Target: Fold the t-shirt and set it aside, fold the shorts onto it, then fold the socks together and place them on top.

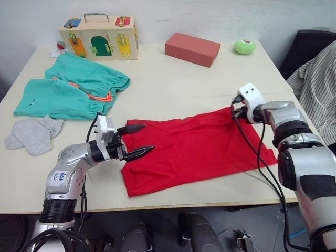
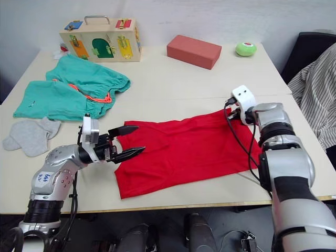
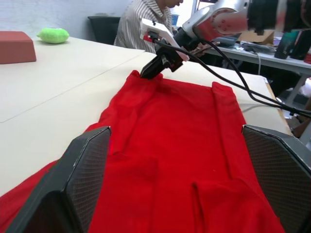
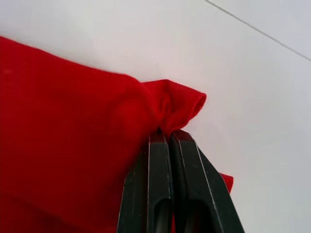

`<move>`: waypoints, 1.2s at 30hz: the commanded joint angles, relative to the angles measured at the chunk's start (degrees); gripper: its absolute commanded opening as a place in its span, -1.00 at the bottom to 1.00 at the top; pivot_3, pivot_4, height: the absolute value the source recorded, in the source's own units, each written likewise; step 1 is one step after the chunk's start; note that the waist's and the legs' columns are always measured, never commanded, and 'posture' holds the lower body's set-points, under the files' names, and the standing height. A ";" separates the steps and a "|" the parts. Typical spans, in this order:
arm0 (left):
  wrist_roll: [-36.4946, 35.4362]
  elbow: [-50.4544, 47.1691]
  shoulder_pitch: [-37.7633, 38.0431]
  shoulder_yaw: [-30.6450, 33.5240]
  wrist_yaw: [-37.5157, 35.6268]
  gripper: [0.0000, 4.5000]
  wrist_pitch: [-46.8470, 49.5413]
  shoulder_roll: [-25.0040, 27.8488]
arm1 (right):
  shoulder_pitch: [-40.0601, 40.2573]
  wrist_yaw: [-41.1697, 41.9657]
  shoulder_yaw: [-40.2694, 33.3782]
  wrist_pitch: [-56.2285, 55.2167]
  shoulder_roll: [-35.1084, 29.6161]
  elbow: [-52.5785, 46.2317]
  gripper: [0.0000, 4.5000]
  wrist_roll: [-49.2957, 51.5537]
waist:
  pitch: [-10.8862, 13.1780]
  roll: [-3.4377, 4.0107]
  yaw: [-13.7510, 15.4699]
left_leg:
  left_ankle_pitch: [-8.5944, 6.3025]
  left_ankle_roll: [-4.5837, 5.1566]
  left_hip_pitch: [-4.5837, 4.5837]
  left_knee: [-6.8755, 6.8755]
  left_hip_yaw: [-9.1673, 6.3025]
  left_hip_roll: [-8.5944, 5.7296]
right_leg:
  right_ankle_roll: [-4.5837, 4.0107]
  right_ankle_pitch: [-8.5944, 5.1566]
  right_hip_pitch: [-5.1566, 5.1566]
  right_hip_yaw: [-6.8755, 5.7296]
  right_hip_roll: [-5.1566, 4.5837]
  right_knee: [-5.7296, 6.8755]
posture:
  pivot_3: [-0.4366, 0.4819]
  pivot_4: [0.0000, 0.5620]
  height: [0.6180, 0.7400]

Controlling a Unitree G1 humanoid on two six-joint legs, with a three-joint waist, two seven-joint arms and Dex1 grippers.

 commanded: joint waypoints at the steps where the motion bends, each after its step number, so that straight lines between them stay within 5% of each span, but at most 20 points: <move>1: 0.19 -0.30 -0.84 0.61 0.75 1.00 -1.62 -0.26 | -0.46 -0.15 -0.04 -2.84 2.91 -0.85 -0.99 0.17 | 0.00 0.00 -0.02 | 0.00 0.00 0.02 0.00 0.00 0.00 | 0.00 0.00 0.00 0.01 0.00 0.00 | -0.05 -0.47 1.00; 23: 0.93 0.89 -1.55 0.89 1.47 1.00 -0.82 2.51 | -1.69 -4.47 -0.56 -15.46 14.27 -0.65 -0.99 -0.75 | 0.00 0.01 -0.78 | 0.00 -0.01 -0.01 -0.11 0.00 -0.02 | -0.01 0.00 -0.04 0.04 -0.01 -0.02 | -0.05 -0.47 1.00; 26: 1.45 2.24 -2.32 0.61 0.62 1.00 -0.47 3.64 | -1.06 -3.41 -1.31 -15.90 13.05 -1.77 -0.71 0.08 | 0.01 0.01 -0.78 | 0.00 0.00 -0.02 -0.11 0.00 -0.03 | -0.01 0.00 -0.04 0.03 -0.03 -0.03 | -0.05 -0.47 1.00; 31: 1.81 6.84 -6.24 1.15 0.11 1.00 0.90 5.13 | -0.15 3.02 -2.79 -14.31 8.47 -7.34 0.06 2.98 | 0.02 0.02 -0.60 | 0.01 0.00 -0.13 -0.13 0.00 -0.05 | -0.01 0.00 -0.15 0.03 -0.03 -0.03 | -0.05 -0.47 1.00; 36: 6.98 17.94 -13.70 -1.11 -0.68 1.00 -1.50 6.63 | 7.63 14.22 -5.08 -1.04 0.73 -27.68 0.86 9.23 | 0.02 0.02 0.51 | 0.01 0.01 -0.15 -0.17 0.00 -0.06 | 0.00 0.00 -0.17 0.00 -0.03 -0.03 | -0.05 -0.47 1.00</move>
